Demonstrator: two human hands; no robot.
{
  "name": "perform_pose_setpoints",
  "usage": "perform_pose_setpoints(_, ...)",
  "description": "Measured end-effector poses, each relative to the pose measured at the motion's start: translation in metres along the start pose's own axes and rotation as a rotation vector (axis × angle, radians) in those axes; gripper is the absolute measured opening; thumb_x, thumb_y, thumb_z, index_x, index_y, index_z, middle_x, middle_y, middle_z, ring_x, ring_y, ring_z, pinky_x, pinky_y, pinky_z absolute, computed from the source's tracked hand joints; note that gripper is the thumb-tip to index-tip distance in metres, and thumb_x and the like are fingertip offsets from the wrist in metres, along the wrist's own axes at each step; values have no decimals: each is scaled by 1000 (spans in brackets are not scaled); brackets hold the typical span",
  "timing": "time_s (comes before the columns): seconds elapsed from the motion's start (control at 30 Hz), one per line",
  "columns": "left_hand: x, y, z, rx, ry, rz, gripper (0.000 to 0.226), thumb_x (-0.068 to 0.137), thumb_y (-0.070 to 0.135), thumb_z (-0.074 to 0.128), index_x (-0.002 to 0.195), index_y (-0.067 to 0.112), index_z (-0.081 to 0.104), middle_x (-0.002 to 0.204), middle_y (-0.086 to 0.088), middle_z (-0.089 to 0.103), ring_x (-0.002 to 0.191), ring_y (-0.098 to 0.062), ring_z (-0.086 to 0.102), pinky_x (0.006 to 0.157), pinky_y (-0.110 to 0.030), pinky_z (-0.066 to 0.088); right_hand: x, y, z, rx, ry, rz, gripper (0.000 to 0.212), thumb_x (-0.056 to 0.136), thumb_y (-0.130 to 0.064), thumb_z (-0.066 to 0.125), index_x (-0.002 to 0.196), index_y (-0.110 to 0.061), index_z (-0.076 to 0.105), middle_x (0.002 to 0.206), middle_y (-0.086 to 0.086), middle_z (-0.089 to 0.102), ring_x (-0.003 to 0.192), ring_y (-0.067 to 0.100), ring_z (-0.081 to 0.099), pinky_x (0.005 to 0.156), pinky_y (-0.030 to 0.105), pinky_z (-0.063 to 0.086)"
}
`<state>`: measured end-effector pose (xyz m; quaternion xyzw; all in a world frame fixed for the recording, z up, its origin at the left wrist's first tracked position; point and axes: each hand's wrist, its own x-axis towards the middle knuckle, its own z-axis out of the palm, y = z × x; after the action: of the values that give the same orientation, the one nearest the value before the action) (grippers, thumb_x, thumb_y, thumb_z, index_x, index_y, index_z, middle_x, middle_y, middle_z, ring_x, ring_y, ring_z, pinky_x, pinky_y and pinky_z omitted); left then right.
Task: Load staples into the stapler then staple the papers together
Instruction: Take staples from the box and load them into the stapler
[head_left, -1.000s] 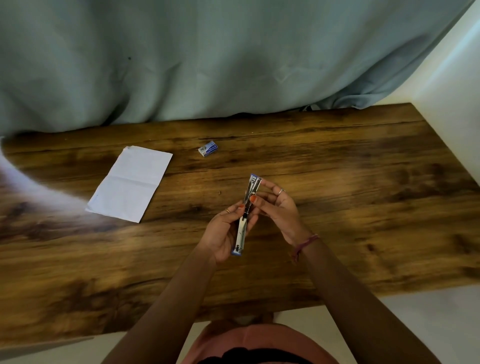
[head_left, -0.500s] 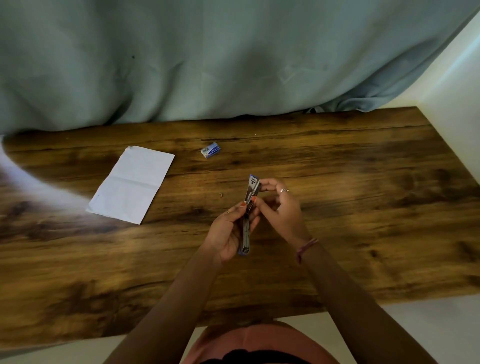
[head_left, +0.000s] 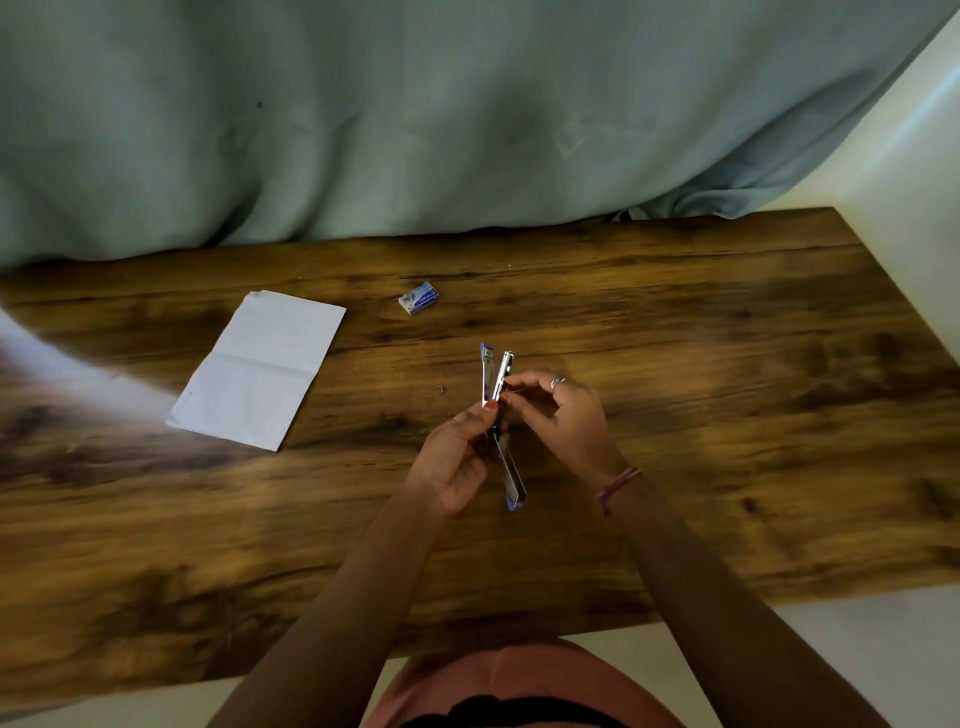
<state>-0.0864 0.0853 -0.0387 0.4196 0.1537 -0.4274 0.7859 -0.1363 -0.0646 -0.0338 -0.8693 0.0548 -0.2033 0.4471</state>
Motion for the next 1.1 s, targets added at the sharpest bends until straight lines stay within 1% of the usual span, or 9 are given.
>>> perform_pose_setpoints(0.13,4,2,0,-57,37,-9,16,92,9,58,102,6,69,84,-7,73,79,-15,65,68,-28,58,1,0,-3,29,-19,1,12,83,-11,69,95,-12,69,94,-7,68,89,0,64,78,11,49)
perform_pose_setpoints(0.27,12,19,1,-83,11,48,19,93,10,56,108,4,66,94,-10,72,86,-19,68,75,-32,60,-5,0,2,-58,-37,-101,11,80,-9,72,90,-7,71,103,5,70,97,3,61,87,10,45)
perform_pose_setpoints(0.43,24,31,7,-67,-22,49,18,92,10,57,98,6,73,97,-9,75,84,-18,73,68,-32,59,-3,-4,9,-52,137,-195,11,76,-5,76,86,-3,74,101,10,72,96,12,67,88,21,51)
perform_pose_setpoints(0.57,31,28,11,-143,-29,24,21,94,12,55,94,3,74,94,-11,75,84,-19,74,67,-30,59,5,-2,6,-23,149,-263,12,74,-7,79,85,-4,74,95,8,74,91,13,69,84,25,54)
perform_pose_setpoints(0.67,35,26,18,-221,-43,37,20,96,11,51,105,0,66,92,-14,71,80,-19,69,65,-27,59,8,2,6,134,134,-31,26,74,-19,80,94,-8,68,96,3,73,92,12,69,79,36,57)
perform_pose_setpoints(0.77,41,26,22,-250,-63,77,16,98,10,48,106,3,59,91,-12,67,79,-18,65,60,-24,57,11,7,5,252,42,289,53,67,-42,81,109,-21,58,102,-5,69,95,8,66,79,35,57)
perform_pose_setpoints(0.83,45,25,25,-193,-65,91,14,99,11,47,104,4,59,91,-10,69,83,-19,67,61,-25,58,14,12,2,245,-92,391,56,64,-53,78,112,-36,55,104,-13,66,97,6,64,81,35,57)
perform_pose_setpoints(0.93,54,21,30,-130,-44,97,13,99,9,46,101,6,59,89,-9,70,84,-19,68,71,-27,56,19,18,2,325,-164,433,42,71,-41,78,106,-44,57,101,-13,67,95,9,66,78,34,58)
perform_pose_setpoints(1.1,71,14,35,-62,-2,104,20,99,5,46,114,2,59,105,-14,68,102,-25,65,92,-36,54,29,35,1,125,-46,422,37,79,-22,74,115,-24,64,96,-13,69,91,-1,65,84,23,54)
